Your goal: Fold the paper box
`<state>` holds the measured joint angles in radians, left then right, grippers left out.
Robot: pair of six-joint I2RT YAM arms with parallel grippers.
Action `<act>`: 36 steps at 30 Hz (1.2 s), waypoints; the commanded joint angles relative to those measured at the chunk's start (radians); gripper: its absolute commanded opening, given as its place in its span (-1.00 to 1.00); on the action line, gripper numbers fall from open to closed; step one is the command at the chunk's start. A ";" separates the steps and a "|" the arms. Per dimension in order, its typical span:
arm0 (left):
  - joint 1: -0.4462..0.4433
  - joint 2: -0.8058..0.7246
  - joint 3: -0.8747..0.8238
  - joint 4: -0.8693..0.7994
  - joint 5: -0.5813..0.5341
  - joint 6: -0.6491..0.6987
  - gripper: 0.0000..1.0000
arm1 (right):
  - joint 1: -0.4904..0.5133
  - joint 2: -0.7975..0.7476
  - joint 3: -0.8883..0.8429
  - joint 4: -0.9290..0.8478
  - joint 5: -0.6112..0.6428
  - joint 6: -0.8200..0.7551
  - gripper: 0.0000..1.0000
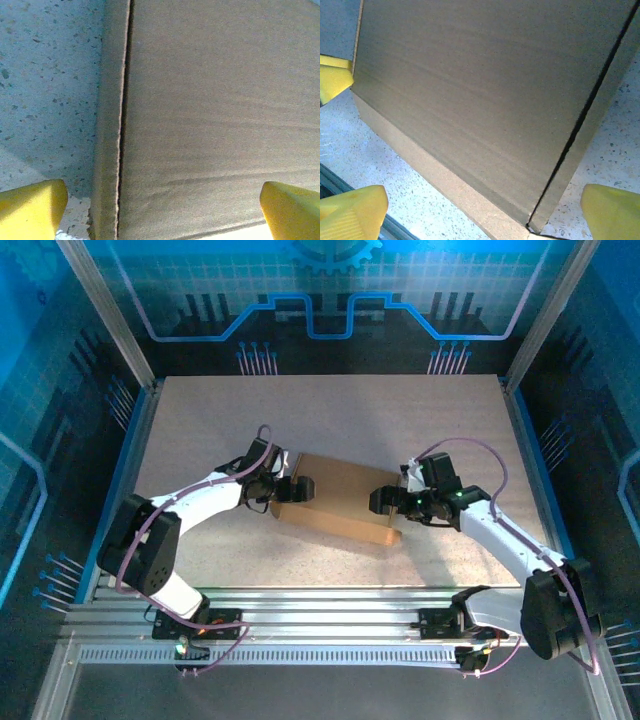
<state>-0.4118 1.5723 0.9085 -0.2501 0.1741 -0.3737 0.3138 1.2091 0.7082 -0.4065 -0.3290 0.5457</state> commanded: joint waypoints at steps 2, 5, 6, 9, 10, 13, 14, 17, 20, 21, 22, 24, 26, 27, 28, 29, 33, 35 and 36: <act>0.012 0.009 0.032 0.022 0.049 0.043 0.99 | -0.009 0.040 -0.019 0.031 -0.008 0.021 1.00; 0.016 0.028 0.038 0.029 0.065 0.047 0.99 | -0.007 0.061 -0.022 0.061 -0.016 0.031 1.00; 0.016 0.035 0.041 0.029 0.072 0.047 0.99 | -0.006 0.066 -0.022 0.065 -0.018 0.033 1.00; 0.017 0.052 0.043 0.043 0.089 0.044 0.99 | -0.004 0.084 -0.021 0.076 -0.021 0.034 1.00; 0.017 0.055 0.044 0.048 0.097 0.045 0.99 | -0.003 0.086 -0.022 0.079 -0.020 0.034 1.00; 0.018 0.063 0.046 0.061 0.123 0.047 0.99 | -0.002 0.098 -0.025 0.093 -0.026 0.037 1.00; 0.018 0.063 0.044 0.065 0.129 0.047 0.99 | -0.002 0.100 -0.028 0.099 -0.029 0.039 1.00; 0.018 0.062 0.036 0.085 0.151 0.046 0.99 | -0.001 0.103 -0.036 0.121 -0.037 0.045 1.00; 0.019 0.059 0.026 0.104 0.181 0.041 0.99 | -0.001 0.103 -0.042 0.148 -0.049 0.052 1.00; 0.020 0.056 0.023 0.108 0.192 0.036 0.99 | -0.001 0.101 -0.041 0.150 -0.049 0.054 1.00; 0.022 0.052 0.023 0.107 0.201 0.032 0.99 | -0.001 0.097 -0.040 0.150 -0.047 0.056 1.00; 0.027 0.037 0.021 0.104 0.217 0.017 0.99 | -0.001 0.087 -0.034 0.146 -0.044 0.059 1.00; 0.033 0.021 0.020 0.100 0.239 0.000 0.99 | -0.002 0.070 -0.021 0.130 -0.040 0.057 1.00; 0.036 0.013 0.021 0.095 0.251 -0.008 0.99 | -0.001 0.061 -0.012 0.120 -0.037 0.057 1.00; 0.039 0.004 0.022 0.087 0.259 -0.014 0.99 | -0.002 0.052 -0.004 0.108 -0.033 0.056 1.00; 0.040 -0.003 0.024 0.082 0.265 -0.020 0.99 | -0.002 0.044 0.003 0.099 -0.030 0.056 1.00; 0.053 -0.047 0.033 0.060 0.292 -0.054 0.99 | -0.010 0.019 0.034 0.057 -0.027 0.057 1.00; 0.064 -0.057 0.042 0.045 0.315 -0.078 0.99 | -0.014 0.011 0.047 0.038 -0.027 0.060 1.00; 0.073 -0.060 0.048 0.040 0.335 -0.093 0.99 | -0.017 0.008 0.054 0.028 -0.029 0.062 1.00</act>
<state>-0.3508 1.5475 0.9253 -0.1860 0.3904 -0.4095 0.3122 1.2465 0.7128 -0.3557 -0.3286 0.5968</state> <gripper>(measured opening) 0.994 0.999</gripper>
